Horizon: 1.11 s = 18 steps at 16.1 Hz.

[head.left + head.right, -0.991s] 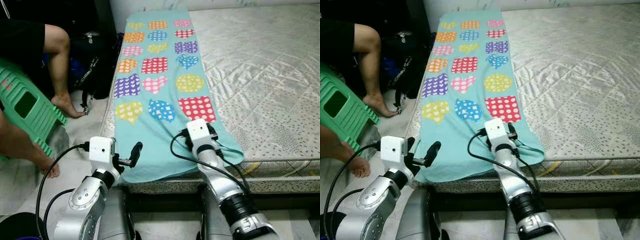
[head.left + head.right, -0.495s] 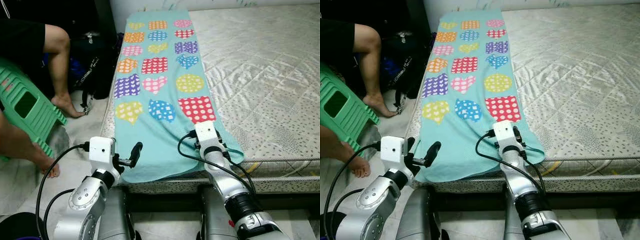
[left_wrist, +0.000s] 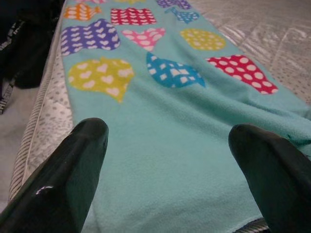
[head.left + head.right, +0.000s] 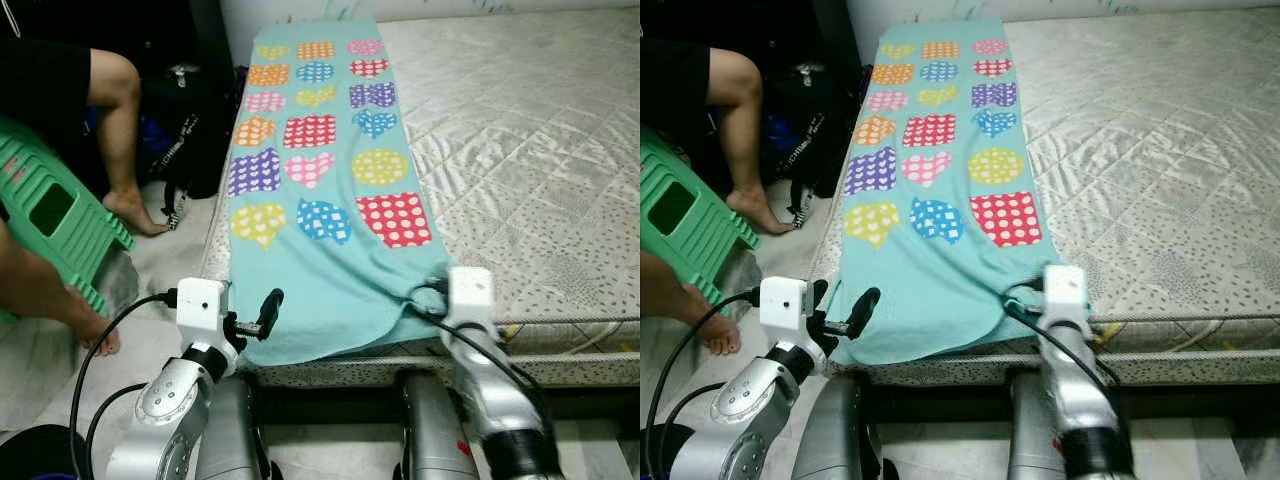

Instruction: Clean up the room

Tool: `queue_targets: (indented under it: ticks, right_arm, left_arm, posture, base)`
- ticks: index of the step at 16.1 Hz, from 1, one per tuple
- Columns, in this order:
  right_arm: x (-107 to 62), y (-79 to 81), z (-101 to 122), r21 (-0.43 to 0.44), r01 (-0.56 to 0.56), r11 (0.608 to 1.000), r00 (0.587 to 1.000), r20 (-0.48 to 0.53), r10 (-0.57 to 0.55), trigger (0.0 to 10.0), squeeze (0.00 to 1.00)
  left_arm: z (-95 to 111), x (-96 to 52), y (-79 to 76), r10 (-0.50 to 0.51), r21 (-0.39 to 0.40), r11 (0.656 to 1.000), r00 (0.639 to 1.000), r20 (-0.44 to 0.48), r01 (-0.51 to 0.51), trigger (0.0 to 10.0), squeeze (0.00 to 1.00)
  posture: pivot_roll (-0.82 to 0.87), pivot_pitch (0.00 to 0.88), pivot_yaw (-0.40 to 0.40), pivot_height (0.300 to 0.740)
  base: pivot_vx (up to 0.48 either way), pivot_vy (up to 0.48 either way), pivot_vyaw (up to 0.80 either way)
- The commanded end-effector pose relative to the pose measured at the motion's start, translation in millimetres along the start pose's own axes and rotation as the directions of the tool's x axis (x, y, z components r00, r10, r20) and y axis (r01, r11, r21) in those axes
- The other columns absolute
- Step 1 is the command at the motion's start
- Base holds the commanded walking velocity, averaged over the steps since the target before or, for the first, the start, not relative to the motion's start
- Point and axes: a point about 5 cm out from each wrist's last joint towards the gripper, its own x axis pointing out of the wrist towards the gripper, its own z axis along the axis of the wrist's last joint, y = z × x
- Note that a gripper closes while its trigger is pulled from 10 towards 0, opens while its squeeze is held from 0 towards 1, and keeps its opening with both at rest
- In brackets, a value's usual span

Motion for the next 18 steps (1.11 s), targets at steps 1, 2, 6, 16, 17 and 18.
queue_targets:
  ticks: [1,2,6,16,17,18]
  right_arm:
    - [-3.0,-2.1,1,0.025,-0.005,1.0,1.0,-0.018,0.005,0.0,0.0]
    - [-10.0,-11.5,-2,0.027,0.001,1.0,1.0,-0.028,0.0,0.0,0.0]
    - [-28.8,-30.1,-14,0.019,0.002,1.0,0.996,-0.092,0.0,0.0,0.0]
    - [-27.8,-19.3,17,-0.088,-0.138,0.987,0.985,0.094,0.146,10.0,0.0]
    - [-25.3,-16.7,22,-0.101,-0.137,0.985,0.981,0.125,0.149,10.0,0.0]
    - [-23.2,-13.5,27,-0.112,-0.137,0.984,0.975,0.159,0.154,10.0,0.0]
  left_arm:
    - [2,-2.7,3.2,0.012,0.013,1.0,1.0,0.002,-0.012,10.0,0.0]
    - [2,-3.1,4.0,0.012,0.013,1.0,1.0,-0.001,-0.012,10.0,0.0]
    - [2,-4.4,5.5,0.01,0.015,1.0,1.0,-0.005,-0.01,10.0,0.0]
    - [3,-1.9,3.4,-0.002,0.013,1.0,1.0,0.0,0.002,10.0,0.0]
    - [4,-1.6,3.5,-0.002,0.014,1.0,1.0,0.002,0.002,10.0,0.0]
    - [4,-1.3,3.7,-0.002,0.015,1.0,1.0,0.002,0.002,10.0,0.0]
  posture:
    - [-0.07,0.052,0.077,0.521]
    - [-0.07,0.055,0.077,0.521]
    - [-0.07,0.06,0.083,0.521]
    - [-0.07,0.044,0.091,0.521]
    - [-0.07,0.044,0.091,0.521]
    - [-0.07,0.041,0.092,0.521]
  base:
    - [0.0,0.0,0.0]
    - [0.0,0.0,0.0]
    - [0.0,0.0,0.0]
    - [0.0,0.0,0.0]
    - [0.0,0.0,0.0]
    - [0.0,0.0,0.0]
